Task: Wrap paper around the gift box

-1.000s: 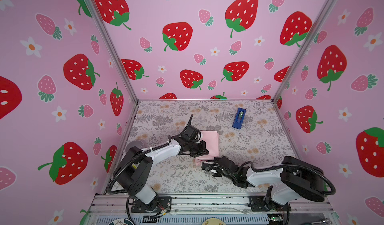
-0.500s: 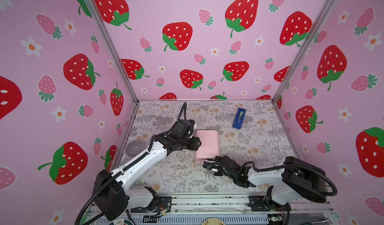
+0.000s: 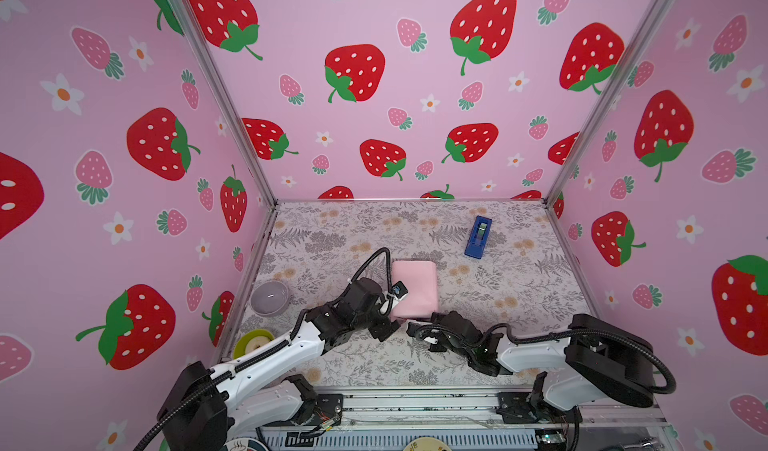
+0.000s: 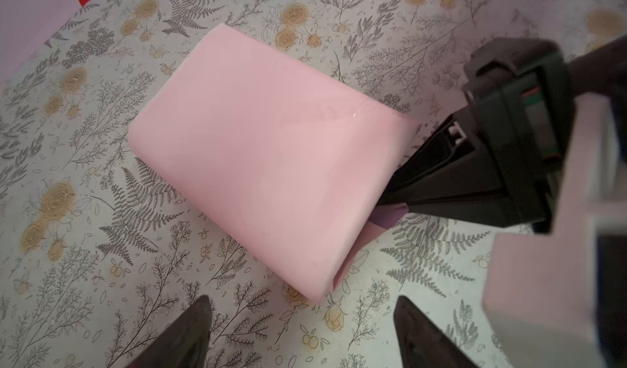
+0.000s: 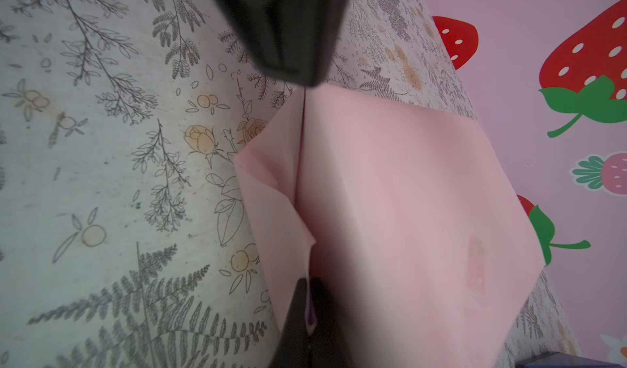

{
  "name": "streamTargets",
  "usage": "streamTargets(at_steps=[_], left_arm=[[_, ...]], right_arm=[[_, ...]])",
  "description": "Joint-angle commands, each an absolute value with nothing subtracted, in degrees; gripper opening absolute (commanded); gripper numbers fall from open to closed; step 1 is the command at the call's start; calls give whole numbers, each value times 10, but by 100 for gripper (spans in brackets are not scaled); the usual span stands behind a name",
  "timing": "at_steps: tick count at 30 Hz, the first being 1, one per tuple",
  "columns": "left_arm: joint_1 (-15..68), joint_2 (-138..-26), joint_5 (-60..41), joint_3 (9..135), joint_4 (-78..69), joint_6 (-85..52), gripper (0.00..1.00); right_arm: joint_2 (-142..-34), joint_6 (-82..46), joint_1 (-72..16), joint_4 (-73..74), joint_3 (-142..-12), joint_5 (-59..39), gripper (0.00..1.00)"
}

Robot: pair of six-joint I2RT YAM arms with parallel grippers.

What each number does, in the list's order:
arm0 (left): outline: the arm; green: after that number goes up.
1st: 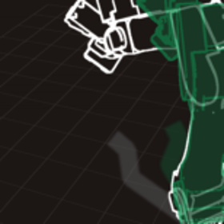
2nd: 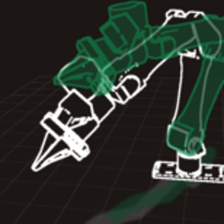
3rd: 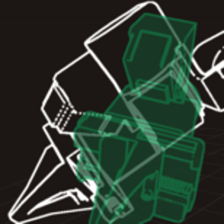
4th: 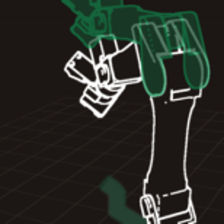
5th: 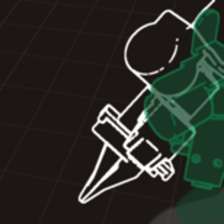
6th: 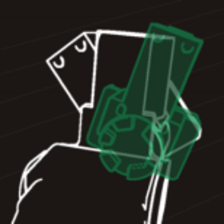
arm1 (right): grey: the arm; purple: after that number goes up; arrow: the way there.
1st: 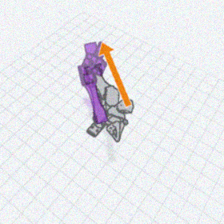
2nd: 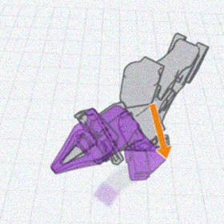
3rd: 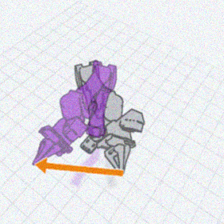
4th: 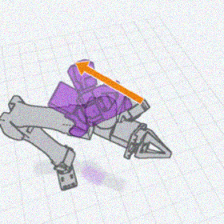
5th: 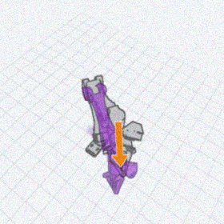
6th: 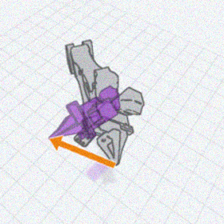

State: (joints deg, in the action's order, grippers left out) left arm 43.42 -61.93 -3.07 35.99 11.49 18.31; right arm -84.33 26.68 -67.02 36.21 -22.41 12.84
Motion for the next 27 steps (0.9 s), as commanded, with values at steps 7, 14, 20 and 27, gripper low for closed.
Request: streamTargets(at_steps=[7, 14, 20, 27], left_arm=[[437, -647, -33, 319, -23, 353, 85], [442, -685, -38, 312, -56, 352, 85], [446, -711, -53, 308, -77, 346, 85], [458, -741, -32, 314, -88, 353, 85]], right_arm=[[-838, 267, -663, 388, -218, 119, 0], [-842, 263, -662, 389, -220, 117, 0], [-848, 262, -662, 385, -227, 117, 0], [-850, 260, -662, 376, -239, 120, 0]])
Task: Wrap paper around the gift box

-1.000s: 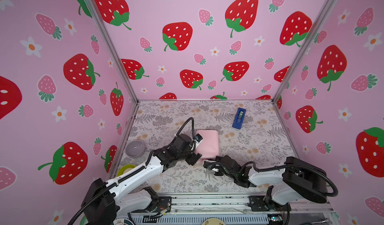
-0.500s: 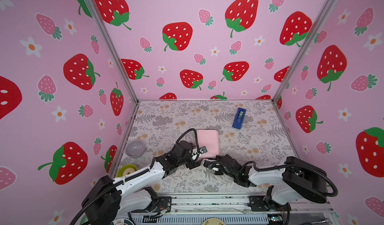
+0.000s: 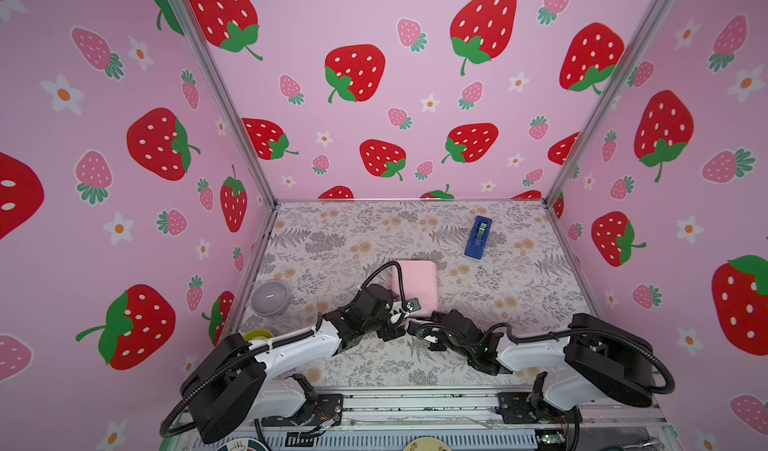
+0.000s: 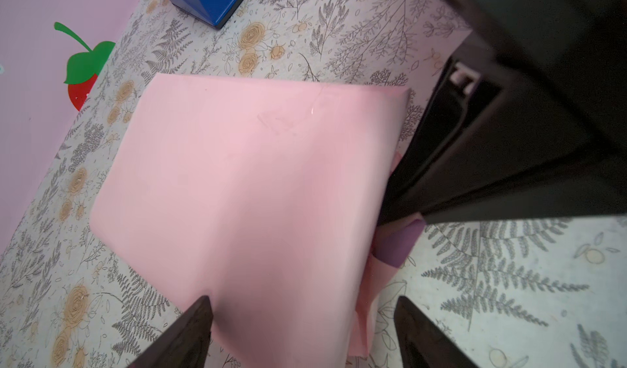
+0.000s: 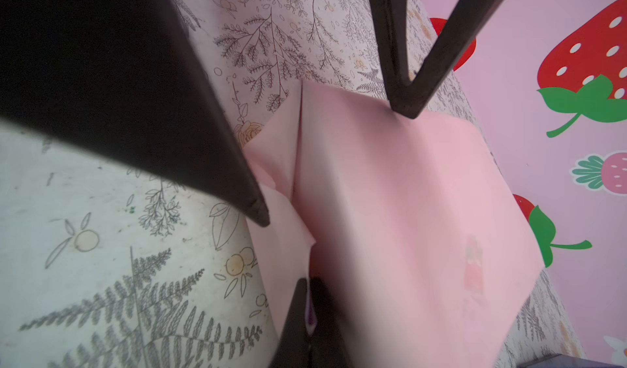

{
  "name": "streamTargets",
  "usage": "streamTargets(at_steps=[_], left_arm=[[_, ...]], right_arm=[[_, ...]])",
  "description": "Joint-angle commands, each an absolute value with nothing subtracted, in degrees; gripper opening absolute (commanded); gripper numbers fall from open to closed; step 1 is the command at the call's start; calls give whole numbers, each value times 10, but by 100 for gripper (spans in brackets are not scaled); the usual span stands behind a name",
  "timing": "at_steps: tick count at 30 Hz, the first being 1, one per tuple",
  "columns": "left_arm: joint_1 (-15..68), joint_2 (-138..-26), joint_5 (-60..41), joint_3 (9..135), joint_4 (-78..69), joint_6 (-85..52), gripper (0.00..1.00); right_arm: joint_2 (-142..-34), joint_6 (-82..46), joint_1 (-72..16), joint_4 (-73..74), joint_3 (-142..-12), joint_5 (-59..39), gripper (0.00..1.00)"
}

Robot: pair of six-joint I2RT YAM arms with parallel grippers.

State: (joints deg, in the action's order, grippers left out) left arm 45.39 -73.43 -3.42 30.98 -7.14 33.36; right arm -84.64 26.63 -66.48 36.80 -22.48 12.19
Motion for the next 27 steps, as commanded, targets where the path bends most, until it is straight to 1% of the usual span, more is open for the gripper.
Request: streamTargets(at_steps=[1, 5, 8, 11, 16, 19, 20, 22, 25, 27], left_arm=[[459, -746, -29, 315, -89, 354, 85], [462, -764, 7, 323, -95, 355, 84], [470, -782, 42, 331, -94, 354, 80], [471, -791, 56, 331, -101, 348, 78], [472, -792, 69, 331, -105, 342, 76], [472, -793, 72, 333, -102, 340, 76], [472, -793, 73, 333, -102, 339, 76], [472, -792, 76, 332, -104, 338, 76], [472, -792, 75, 333, -101, 339, 76], [472, -793, 72, 334, -99, 339, 76]], right_arm=[[-849, 259, -662, 376, -240, 119, 0], [-848, 255, -662, 377, -240, 120, 1], [-846, 252, -662, 379, -236, 120, 8], [-837, 248, -662, 378, -232, 121, 11], [-800, 228, -662, 355, -221, 129, 25], [-768, 197, -662, 330, -212, 151, 28], [-754, 174, -662, 323, -207, 166, 28], [-718, 120, -661, 310, -191, 179, 25], [-673, 55, -661, 315, -158, 132, 17], [-663, 23, -659, 327, -137, 101, 12]])
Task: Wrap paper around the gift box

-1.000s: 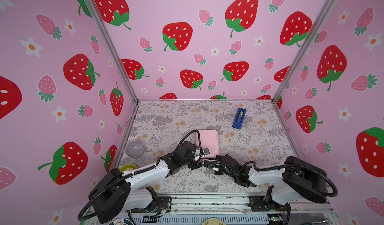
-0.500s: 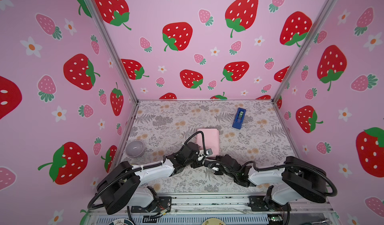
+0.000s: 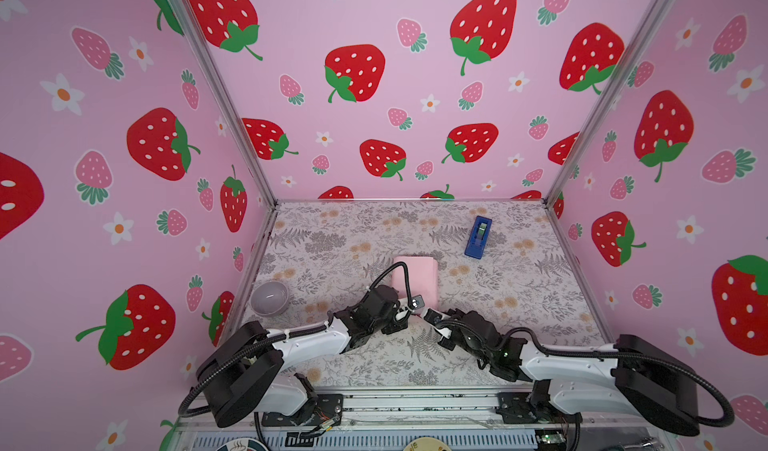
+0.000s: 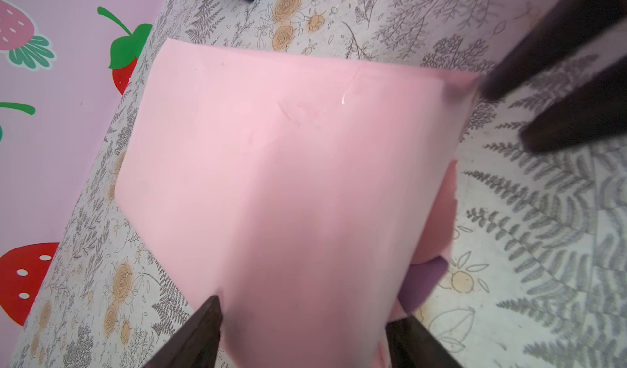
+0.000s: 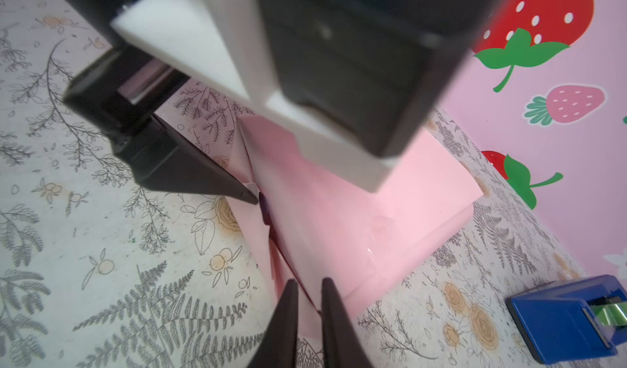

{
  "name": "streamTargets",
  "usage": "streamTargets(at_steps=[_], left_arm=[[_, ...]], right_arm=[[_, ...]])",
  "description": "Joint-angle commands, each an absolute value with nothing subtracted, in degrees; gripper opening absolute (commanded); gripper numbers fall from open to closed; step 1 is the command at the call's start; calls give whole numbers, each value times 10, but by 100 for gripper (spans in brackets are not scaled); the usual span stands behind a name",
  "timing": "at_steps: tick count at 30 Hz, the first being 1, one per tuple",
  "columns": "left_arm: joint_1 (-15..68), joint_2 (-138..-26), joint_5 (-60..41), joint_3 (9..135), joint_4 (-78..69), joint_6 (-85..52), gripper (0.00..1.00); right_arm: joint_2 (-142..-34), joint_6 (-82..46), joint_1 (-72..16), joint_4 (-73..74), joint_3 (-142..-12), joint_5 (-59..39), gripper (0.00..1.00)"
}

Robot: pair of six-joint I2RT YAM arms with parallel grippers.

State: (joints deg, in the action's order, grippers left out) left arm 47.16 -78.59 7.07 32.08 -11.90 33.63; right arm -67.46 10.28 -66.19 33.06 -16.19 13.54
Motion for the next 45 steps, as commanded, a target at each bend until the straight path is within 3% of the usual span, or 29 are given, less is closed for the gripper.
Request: streamTargets(at_steps=[1, 6, 15, 32, 40, 45], left_arm=[[472, -793, 72, 334, -98, 338, 75], [472, -796, 75, 337, -98, 338, 75], [472, -790, 74, 334, -95, 334, 74], [471, -800, 79, 344, -86, 329, 68], [471, -804, 76, 349, -80, 330, 68], [471, -808, 76, 353, -76, 330, 68]], right_arm=[[-664, 11, -658, 341, -126, 86, 10], [-720, -5, -649, 402, -121, -10, 7], [-826, -8, -610, 450, -184, -13, 2], [-835, -9, -585, 432, -206, -48, 1], [-743, -39, -585, 369, -200, -13, 1], [-624, -69, -554, 256, -221, 53, 9]])
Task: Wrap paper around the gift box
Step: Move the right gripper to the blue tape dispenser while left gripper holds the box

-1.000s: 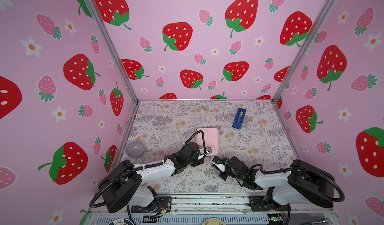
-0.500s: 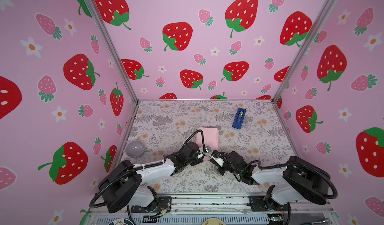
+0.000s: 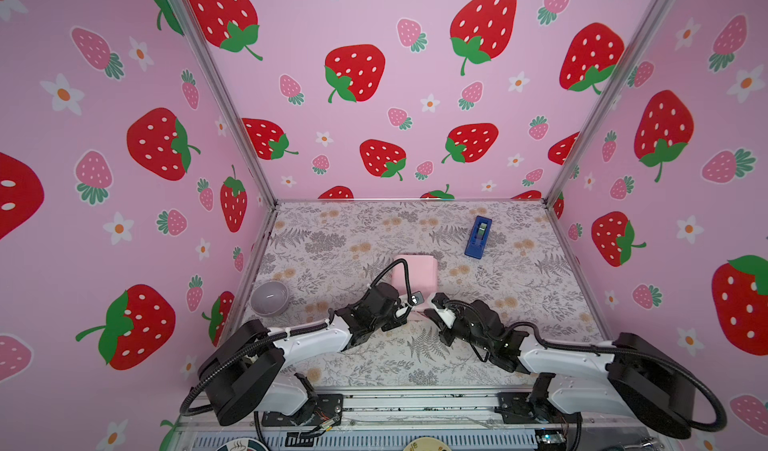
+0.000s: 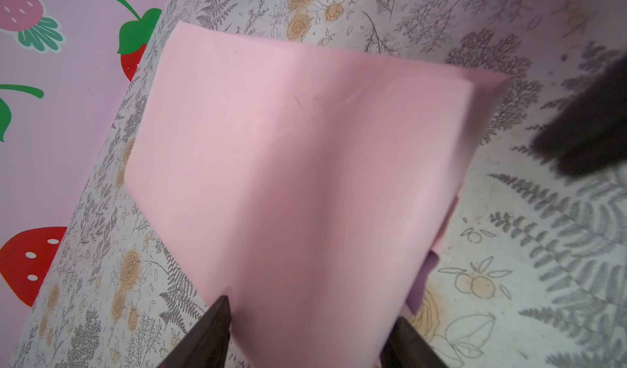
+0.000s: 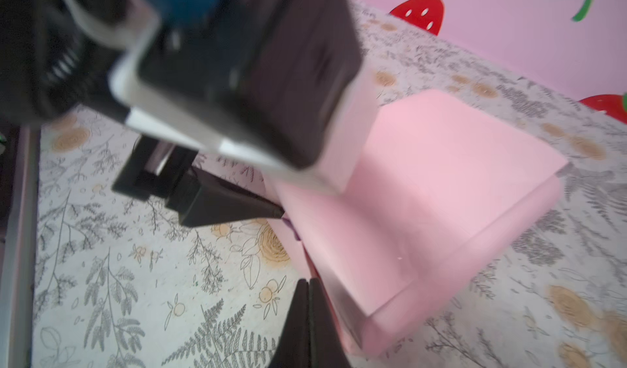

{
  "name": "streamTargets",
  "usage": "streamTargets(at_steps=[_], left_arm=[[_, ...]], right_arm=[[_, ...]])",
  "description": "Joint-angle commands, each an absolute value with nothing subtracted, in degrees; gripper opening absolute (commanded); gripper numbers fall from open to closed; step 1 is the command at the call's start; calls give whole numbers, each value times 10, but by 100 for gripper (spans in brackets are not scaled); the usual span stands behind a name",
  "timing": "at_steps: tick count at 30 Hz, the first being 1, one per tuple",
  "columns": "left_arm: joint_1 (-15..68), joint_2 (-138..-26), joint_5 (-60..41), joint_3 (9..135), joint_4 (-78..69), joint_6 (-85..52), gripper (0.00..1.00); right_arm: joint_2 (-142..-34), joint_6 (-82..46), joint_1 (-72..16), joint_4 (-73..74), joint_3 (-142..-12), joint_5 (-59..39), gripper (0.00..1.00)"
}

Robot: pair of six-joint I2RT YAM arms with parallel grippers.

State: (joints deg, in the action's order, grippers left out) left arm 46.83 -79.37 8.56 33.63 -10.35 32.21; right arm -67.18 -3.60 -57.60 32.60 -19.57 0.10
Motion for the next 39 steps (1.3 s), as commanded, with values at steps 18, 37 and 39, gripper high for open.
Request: streamTargets(at_steps=[18, 37, 39], left_arm=[[471, -810, 75, 356, -71, 330, 68], [471, -814, 78, 359, -67, 329, 68], [471, -814, 78, 359, -67, 329, 68]], right_arm=[[-822, -315, -31, 57, -489, -354, 29], [-1146, -413, 0, 51, -706, -483, 31], [-1155, -415, 0, 49, -713, -481, 31]])
